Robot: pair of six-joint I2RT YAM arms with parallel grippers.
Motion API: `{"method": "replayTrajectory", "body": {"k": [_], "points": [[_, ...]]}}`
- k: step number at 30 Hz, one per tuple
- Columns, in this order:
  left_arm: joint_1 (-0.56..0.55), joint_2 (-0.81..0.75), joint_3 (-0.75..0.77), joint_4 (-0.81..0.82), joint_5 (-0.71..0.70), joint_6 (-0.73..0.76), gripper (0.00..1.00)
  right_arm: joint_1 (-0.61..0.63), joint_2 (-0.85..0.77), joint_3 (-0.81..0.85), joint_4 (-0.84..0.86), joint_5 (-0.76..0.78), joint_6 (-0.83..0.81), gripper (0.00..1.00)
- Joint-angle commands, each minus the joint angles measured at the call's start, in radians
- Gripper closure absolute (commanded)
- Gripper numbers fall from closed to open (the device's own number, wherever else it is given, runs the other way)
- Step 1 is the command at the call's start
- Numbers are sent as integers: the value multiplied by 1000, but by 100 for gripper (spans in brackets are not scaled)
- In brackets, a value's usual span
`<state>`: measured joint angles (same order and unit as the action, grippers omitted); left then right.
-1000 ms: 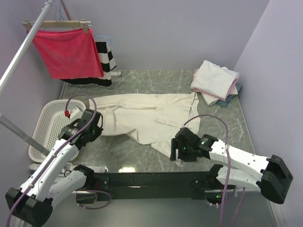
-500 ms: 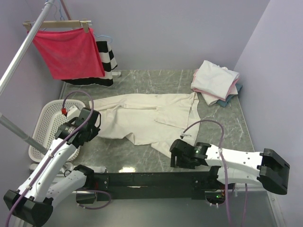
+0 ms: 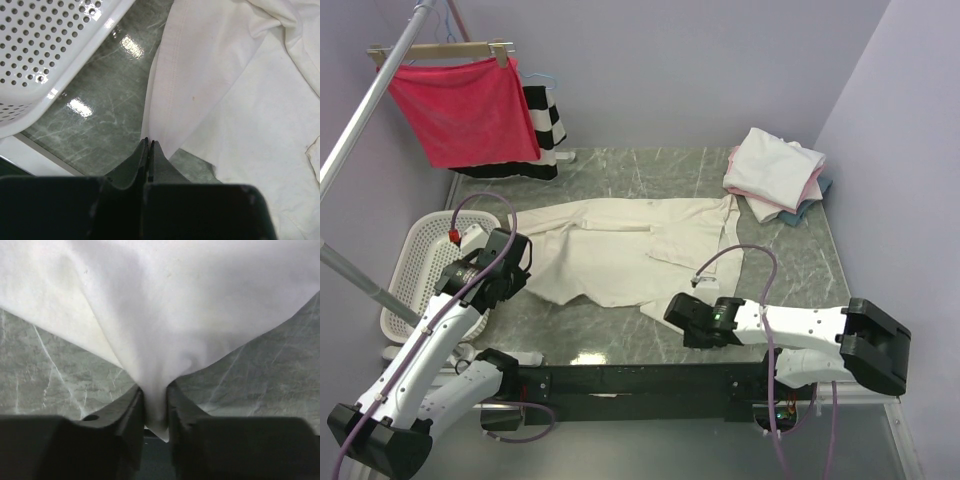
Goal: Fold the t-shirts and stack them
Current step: Fold the tshirt
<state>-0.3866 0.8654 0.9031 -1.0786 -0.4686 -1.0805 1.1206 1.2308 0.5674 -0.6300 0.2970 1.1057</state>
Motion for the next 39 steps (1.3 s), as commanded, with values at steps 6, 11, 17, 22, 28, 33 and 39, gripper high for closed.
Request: {"method": "replayTrajectory", "body": {"k": [6, 11, 17, 22, 28, 33, 39], "points": [[6, -14, -1, -9, -5, 34, 98, 21, -215, -96, 61, -107, 14, 92], [8, -5, -6, 3, 14, 53, 98, -65, -489, -202, 150, -246, 39, 96], [8, 7, -7, 20, 30, 76, 98, -281, -665, -281, 242, -427, -53, 100], [9, 15, 11, -3, 30, 87, 99, -349, -564, -170, 211, -466, -190, 100], [12, 50, 23, -73, 65, 123, 96, -386, -484, -35, -83, -318, -199, 100], [12, 64, -32, 11, 180, 172, 92, -439, -493, 74, -263, -145, -173, 100], [12, 129, 31, -125, 92, 180, 57, -449, -421, 143, -284, -268, -306, 40]]}}
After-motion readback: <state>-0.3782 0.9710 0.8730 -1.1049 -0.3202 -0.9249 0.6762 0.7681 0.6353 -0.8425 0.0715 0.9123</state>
